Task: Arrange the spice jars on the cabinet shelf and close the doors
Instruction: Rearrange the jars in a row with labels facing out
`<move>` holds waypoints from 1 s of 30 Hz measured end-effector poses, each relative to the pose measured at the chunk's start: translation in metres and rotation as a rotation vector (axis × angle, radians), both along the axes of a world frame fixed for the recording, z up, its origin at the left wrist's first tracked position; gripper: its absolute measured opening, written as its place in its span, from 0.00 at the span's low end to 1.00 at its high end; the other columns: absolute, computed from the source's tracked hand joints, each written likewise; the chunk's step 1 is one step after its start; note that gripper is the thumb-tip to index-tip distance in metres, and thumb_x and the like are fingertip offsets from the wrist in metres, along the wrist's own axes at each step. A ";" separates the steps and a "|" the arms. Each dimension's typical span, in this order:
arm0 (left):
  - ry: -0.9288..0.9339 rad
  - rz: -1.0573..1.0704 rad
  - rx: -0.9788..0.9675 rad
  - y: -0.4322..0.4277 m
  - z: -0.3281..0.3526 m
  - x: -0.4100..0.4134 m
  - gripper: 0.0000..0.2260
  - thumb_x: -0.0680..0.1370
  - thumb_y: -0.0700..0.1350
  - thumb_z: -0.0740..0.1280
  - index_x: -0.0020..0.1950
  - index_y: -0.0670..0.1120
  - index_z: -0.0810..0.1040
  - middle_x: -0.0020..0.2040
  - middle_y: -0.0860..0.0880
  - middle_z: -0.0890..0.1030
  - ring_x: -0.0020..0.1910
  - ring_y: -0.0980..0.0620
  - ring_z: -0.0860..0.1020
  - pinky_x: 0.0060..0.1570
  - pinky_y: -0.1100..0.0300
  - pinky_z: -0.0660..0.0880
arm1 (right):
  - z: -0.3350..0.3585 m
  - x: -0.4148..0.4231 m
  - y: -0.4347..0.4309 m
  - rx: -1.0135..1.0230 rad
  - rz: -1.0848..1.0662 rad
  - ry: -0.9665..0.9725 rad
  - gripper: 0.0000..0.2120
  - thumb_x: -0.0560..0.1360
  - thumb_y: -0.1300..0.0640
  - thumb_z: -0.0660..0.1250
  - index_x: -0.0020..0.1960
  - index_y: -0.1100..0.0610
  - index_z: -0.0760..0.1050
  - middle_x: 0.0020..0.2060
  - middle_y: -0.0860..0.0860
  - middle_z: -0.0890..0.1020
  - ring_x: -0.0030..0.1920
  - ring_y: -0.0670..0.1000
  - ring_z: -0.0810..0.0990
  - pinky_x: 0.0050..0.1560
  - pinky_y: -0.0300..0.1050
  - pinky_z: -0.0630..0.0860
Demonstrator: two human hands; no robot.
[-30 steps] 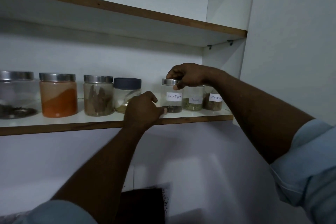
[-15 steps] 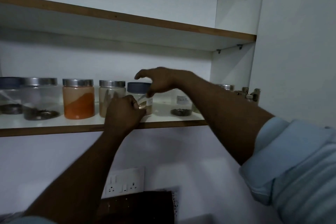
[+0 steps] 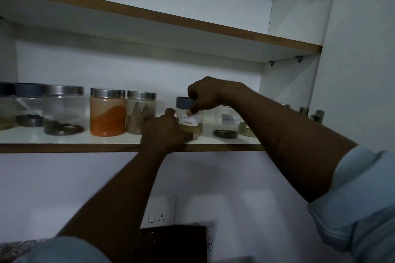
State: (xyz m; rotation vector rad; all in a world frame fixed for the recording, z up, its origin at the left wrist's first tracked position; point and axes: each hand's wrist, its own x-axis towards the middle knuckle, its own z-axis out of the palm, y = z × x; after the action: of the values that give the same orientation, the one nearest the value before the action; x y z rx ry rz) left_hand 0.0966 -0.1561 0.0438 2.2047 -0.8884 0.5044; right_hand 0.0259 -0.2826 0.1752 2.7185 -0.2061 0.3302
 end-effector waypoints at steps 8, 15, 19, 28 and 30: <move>-0.093 0.045 -0.068 -0.005 -0.005 -0.001 0.35 0.66 0.65 0.77 0.67 0.51 0.75 0.59 0.49 0.84 0.54 0.47 0.82 0.51 0.54 0.79 | -0.003 -0.020 -0.024 0.195 0.038 -0.050 0.20 0.73 0.42 0.75 0.59 0.51 0.77 0.53 0.47 0.81 0.53 0.50 0.78 0.53 0.48 0.76; -0.093 0.031 -0.119 -0.005 -0.007 -0.003 0.35 0.65 0.65 0.78 0.67 0.51 0.76 0.60 0.50 0.84 0.55 0.49 0.82 0.52 0.55 0.78 | -0.006 -0.024 -0.024 0.236 0.041 -0.062 0.21 0.74 0.46 0.76 0.62 0.52 0.76 0.58 0.49 0.80 0.58 0.52 0.78 0.61 0.52 0.76; -0.077 0.028 -0.135 -0.004 -0.007 -0.003 0.34 0.66 0.63 0.79 0.67 0.51 0.77 0.60 0.51 0.84 0.54 0.50 0.82 0.52 0.56 0.78 | -0.008 -0.025 -0.024 0.278 0.049 -0.066 0.20 0.74 0.48 0.76 0.62 0.51 0.76 0.60 0.49 0.80 0.60 0.52 0.78 0.62 0.52 0.75; -0.080 0.023 -0.176 -0.005 -0.010 0.000 0.32 0.66 0.59 0.80 0.66 0.51 0.77 0.58 0.52 0.84 0.52 0.52 0.82 0.48 0.59 0.76 | -0.008 -0.028 -0.023 0.319 0.060 -0.066 0.18 0.74 0.52 0.77 0.61 0.51 0.75 0.60 0.48 0.79 0.60 0.52 0.77 0.62 0.50 0.75; -0.079 0.024 -0.180 -0.006 -0.010 0.001 0.32 0.66 0.59 0.80 0.66 0.51 0.78 0.58 0.52 0.85 0.51 0.52 0.82 0.46 0.60 0.74 | -0.007 -0.028 -0.023 0.319 0.057 -0.059 0.19 0.74 0.53 0.77 0.62 0.51 0.75 0.60 0.49 0.79 0.61 0.52 0.77 0.63 0.51 0.75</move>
State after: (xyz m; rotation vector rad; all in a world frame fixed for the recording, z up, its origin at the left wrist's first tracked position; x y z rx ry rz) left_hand 0.0974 -0.1617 0.0336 2.0456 -0.8246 0.6604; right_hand -0.0024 -0.3053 0.1680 3.0361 -0.2137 0.4260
